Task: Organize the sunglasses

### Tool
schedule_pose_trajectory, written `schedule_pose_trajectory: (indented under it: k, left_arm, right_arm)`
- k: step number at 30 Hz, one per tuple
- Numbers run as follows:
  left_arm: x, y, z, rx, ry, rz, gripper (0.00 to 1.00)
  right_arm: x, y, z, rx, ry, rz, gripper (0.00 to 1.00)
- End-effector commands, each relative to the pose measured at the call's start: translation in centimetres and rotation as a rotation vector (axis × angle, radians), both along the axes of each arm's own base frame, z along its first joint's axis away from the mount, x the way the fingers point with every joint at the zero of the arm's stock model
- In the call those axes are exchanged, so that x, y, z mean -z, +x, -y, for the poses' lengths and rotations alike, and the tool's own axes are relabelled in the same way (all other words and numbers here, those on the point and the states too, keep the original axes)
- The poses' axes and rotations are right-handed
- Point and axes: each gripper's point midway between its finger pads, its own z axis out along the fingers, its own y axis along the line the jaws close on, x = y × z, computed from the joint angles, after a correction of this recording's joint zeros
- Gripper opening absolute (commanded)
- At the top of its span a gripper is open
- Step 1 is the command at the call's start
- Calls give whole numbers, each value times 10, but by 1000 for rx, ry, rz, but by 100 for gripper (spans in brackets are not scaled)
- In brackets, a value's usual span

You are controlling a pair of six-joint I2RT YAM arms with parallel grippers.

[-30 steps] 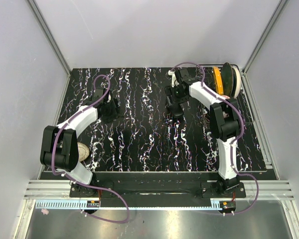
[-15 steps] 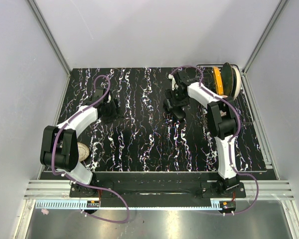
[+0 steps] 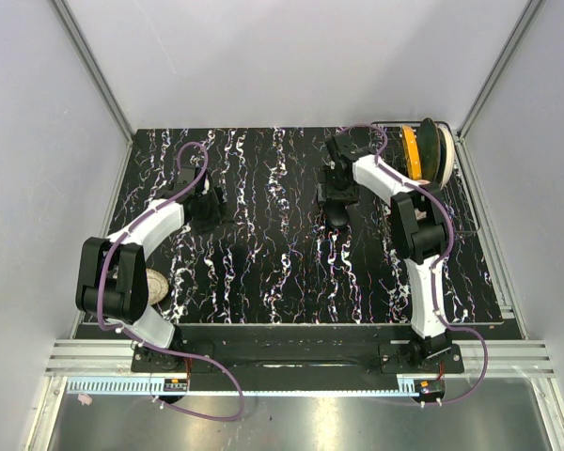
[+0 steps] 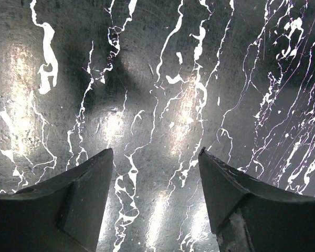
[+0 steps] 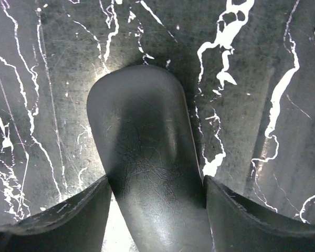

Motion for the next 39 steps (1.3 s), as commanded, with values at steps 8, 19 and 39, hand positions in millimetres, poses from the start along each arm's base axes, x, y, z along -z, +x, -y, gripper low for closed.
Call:
schedule_pose_trajectory:
  k: [8, 19, 39]
  left_arm:
    - [-54, 7, -1, 35, -4, 170, 90]
    - [-116, -13, 6, 126, -47, 295, 99]
    - [-228, -41, -9, 169, 20, 559, 99]
  right_arm:
    - [-100, 20, 14, 108, -1, 297, 100]
    - [-208, -45, 44, 119, 88, 535, 100]
    - [-325, -149, 123, 387, 226, 976, 100]
